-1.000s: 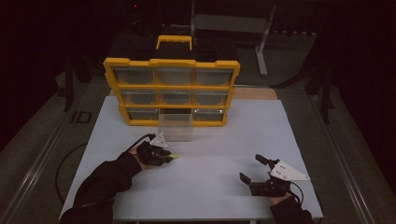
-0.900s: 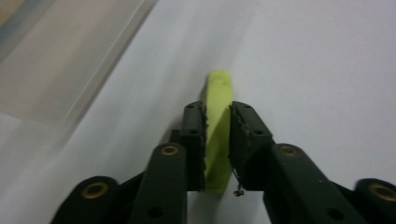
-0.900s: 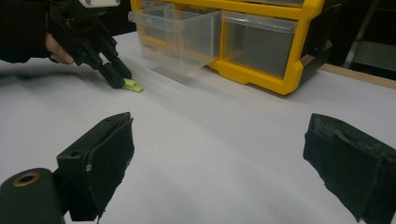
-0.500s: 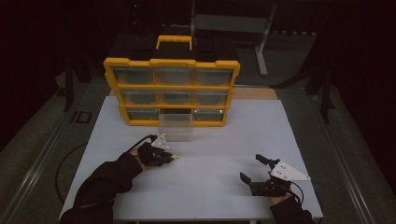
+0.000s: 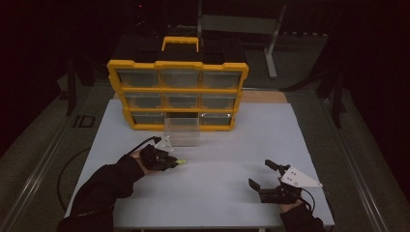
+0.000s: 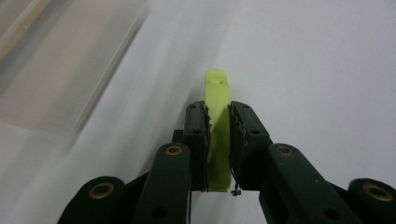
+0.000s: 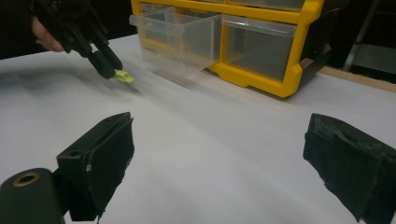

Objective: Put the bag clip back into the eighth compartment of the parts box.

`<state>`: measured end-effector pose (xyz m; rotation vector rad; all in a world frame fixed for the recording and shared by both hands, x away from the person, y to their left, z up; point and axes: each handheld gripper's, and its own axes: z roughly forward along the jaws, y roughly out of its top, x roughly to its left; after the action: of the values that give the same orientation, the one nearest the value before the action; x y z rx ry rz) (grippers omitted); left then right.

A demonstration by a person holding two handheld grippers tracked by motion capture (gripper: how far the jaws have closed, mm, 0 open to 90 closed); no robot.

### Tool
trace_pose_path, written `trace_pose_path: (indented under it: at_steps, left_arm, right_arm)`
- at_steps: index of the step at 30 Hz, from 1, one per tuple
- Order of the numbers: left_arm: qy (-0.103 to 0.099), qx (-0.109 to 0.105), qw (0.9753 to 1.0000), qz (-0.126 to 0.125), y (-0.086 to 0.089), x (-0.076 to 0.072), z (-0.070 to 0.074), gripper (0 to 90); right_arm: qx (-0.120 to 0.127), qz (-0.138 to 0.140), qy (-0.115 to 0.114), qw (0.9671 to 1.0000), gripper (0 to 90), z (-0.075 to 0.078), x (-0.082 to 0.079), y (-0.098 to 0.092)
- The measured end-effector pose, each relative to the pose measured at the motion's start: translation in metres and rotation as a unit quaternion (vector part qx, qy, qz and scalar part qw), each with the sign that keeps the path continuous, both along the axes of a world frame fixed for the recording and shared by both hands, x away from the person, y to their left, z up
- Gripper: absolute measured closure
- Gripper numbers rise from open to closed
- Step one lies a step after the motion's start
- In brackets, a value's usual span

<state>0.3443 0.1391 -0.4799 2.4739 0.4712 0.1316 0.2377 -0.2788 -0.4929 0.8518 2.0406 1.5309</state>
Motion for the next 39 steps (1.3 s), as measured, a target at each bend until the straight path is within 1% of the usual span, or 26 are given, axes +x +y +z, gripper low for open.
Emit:
trace_pose_path:
  at_steps: [2, 3, 6, 7, 10, 11, 12, 13, 14, 16, 19, 20, 21, 22, 23, 25, 26, 27, 28, 30, 31, 32, 34, 36, 38, 39]
  left_arm:
    - [-0.004, 0.003, 1.0000, -0.007, 0.001, -0.002, 0.006, 78.9]
    - [-0.003, 0.000, 1.0000, -0.007, 0.001, -0.003, 0.008, 78.9]
    - [-0.005, 0.001, 0.9999, -0.013, 0.002, -0.005, 0.015, 78.9]
    - [-0.005, 0.001, 0.9999, -0.013, 0.002, -0.005, 0.015, 78.9]
    - [-0.009, -0.002, 0.9999, -0.014, 0.002, -0.007, 0.023, 78.9]
    - [-0.009, -0.002, 0.9999, -0.014, 0.002, -0.007, 0.023, 78.9]
    - [-0.010, -0.008, 0.9998, -0.014, 0.004, -0.008, 0.029, 78.9]
    - [-0.010, -0.008, 0.9998, -0.014, 0.004, -0.008, 0.029, 78.9]
    - [-0.009, -0.015, 0.9997, -0.017, 0.005, -0.008, 0.034, 78.9]
    - [-0.009, -0.016, 0.9997, -0.016, 0.005, -0.009, 0.037, 78.9]
    - [-0.014, -0.016, 0.9995, -0.026, 0.004, -0.012, 0.045, 78.9]
    - [-0.015, -0.020, 0.9992, -0.032, 0.003, -0.013, 0.051, 78.9]
    - [-0.015, -0.020, 0.9992, -0.032, 0.003, -0.013, 0.051, 78.9]
    - [-0.016, -0.024, 0.9990, -0.033, 0.002, -0.015, 0.057, 78.9]
    - [-0.016, -0.024, 0.9990, -0.033, 0.002, -0.015, 0.057, 78.9]
    - [-0.018, -0.028, 0.9987, -0.038, 0.001, -0.016, 0.063, 78.9]
    - [-0.020, -0.031, 0.9984, -0.043, 0.000, -0.017, 0.069, 78.9]
    - [-0.020, -0.031, 0.9984, -0.043, 0.000, -0.017, 0.069, 78.9]
    - [-0.018, -0.041, 0.9980, -0.044, 0.001, -0.017, 0.075, 78.9]
    - [-0.021, -0.042, 0.9978, -0.047, 0.001, -0.017, 0.078, 78.9]
    - [-0.022, -0.046, 0.9976, -0.047, 0.002, -0.017, 0.084, 78.9]
    - [-0.022, -0.046, 0.9976, -0.047, 0.002, -0.017, 0.084, 78.9]
    - [-0.030, -0.045, 0.9974, -0.048, 0.004, -0.017, 0.088, 78.9]
    - [-0.033, -0.051, 0.9969, -0.050, 0.005, -0.016, 0.094, 78.9]
    - [-0.034, -0.051, 0.9968, -0.051, 0.006, -0.016, 0.096, 78.9]
    - [-0.036, -0.058, 0.9964, -0.051, 0.007, -0.014, 0.101, 78.9]
  right_arm:
    - [0.000, 0.000, 0.001, 1.0000, 8.5, 0.000, 0.000, 0.000]
    - [0.000, 0.000, 0.001, 1.0000, 8.5, 0.000, 0.000, 0.000]
    - [0.000, 0.000, 0.002, 1.0000, 8.5, 0.000, 0.000, 0.000]
    - [0.000, 0.001, 0.002, 1.0000, 8.5, 0.000, 0.000, 0.000]
    - [0.000, 0.000, 0.002, 1.0000, 8.5, 0.000, 0.000, 0.000]
    - [0.000, 0.000, 0.002, 1.0000, 8.5, 0.000, 0.000, 0.000]
    - [0.000, 0.000, 0.002, 1.0000, 8.5, 0.000, 0.000, 0.000]
    - [0.000, 0.000, 0.002, 1.0000, 8.5, 0.000, 0.000, 0.000]
    - [0.002, 0.001, 0.003, 1.0000, 8.5, 0.000, 0.000, 0.000]
    - [0.002, 0.001, 0.003, 1.0000, 8.5, 0.000, 0.000, 0.000]
    - [0.002, 0.001, 0.003, 1.0000, 8.5, 0.000, 0.000, 0.000]
    - [0.002, 0.001, 0.003, 1.0000, 8.5, 0.000, 0.000, 0.000]
    - [0.002, 0.002, 0.002, 1.0000, 8.5, 0.000, 0.000, 0.000]
    - [0.002, 0.002, 0.003, 1.0000, 8.5, 0.000, 0.000, 0.000]
    - [0.002, 0.002, 0.004, 1.0000, 8.5, 0.000, 0.000, 0.000]
    - [-0.001, 0.002, 0.003, 1.0000, 8.5, 0.000, 0.000, 0.000]
    - [0.000, 0.001, 0.003, 1.0000, 8.5, 0.000, 0.000, 0.000]
    - [0.001, 0.001, 0.002, 1.0000, 8.5, 0.000, 0.000, 0.000]
    - [0.002, 0.001, 0.002, 1.0000, 8.5, 0.000, 0.000, 0.001]
    - [0.002, 0.001, 0.002, 1.0000, 8.5, 0.000, 0.000, 0.000]
    - [0.002, 0.002, 0.003, 1.0000, 8.5, 0.000, 0.000, 0.000]
    - [0.002, 0.002, 0.003, 1.0000, 8.5, 0.000, 0.000, 0.000]
    - [0.003, 0.002, 0.002, 1.0000, 8.5, 0.000, 0.000, -0.001]
    - [0.003, 0.002, 0.001, 1.0000, 8.5, 0.000, 0.000, -0.001]
    - [0.002, 0.002, 0.000, 1.0000, 8.5, 0.000, 0.000, -0.001]
    - [0.003, 0.002, 0.002, 1.0000, 8.5, 0.000, 0.000, 0.000]
